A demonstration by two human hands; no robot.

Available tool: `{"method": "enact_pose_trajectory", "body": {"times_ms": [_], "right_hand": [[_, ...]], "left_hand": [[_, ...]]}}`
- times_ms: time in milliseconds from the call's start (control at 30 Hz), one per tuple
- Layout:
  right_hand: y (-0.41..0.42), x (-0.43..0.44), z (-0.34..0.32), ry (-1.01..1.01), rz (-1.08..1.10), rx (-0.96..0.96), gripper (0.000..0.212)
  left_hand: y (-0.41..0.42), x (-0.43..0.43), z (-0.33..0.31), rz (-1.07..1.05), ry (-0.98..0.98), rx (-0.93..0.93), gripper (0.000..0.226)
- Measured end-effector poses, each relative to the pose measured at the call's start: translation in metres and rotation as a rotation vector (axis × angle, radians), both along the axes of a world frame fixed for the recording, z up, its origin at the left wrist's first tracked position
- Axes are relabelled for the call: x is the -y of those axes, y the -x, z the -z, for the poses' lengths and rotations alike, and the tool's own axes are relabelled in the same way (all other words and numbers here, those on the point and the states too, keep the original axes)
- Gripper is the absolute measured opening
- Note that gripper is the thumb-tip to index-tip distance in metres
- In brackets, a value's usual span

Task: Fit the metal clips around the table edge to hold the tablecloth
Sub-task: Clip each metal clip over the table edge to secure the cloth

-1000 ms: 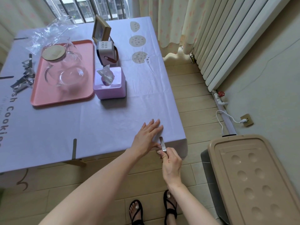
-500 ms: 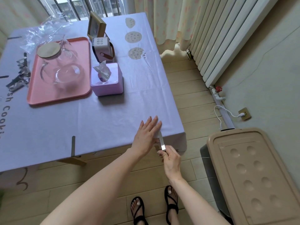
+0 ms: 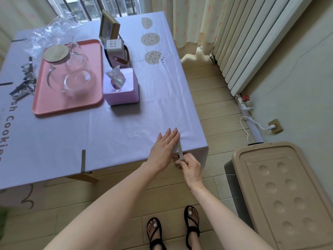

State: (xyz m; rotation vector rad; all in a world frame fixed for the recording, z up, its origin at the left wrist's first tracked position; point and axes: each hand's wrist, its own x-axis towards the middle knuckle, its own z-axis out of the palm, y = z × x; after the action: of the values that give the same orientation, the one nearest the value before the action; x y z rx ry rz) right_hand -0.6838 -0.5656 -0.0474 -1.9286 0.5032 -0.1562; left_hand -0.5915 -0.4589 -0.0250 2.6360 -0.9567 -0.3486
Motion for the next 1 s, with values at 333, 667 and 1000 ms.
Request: {"method": "enact_pose_trajectory", "body": {"times_ms": [333,667,1000], "right_hand": [[0.0,-0.003,0.001,-0.056,0.033,-0.059,0.033],[0.0,0.004,0.009,0.091,-0.068,0.061,0.006],[-0.007,0.011,-0.004,-0.293,0.005,-0.094,0.013]], "left_hand": [[0.005,0.003,-0.007,0.009,-0.053,0.025,0.071],[0.011,0.005,-0.005,0.004,-0.109,0.025,0.073],[0.01,0.002,-0.007,0.032,-0.157,-0.003,0.07]]}}
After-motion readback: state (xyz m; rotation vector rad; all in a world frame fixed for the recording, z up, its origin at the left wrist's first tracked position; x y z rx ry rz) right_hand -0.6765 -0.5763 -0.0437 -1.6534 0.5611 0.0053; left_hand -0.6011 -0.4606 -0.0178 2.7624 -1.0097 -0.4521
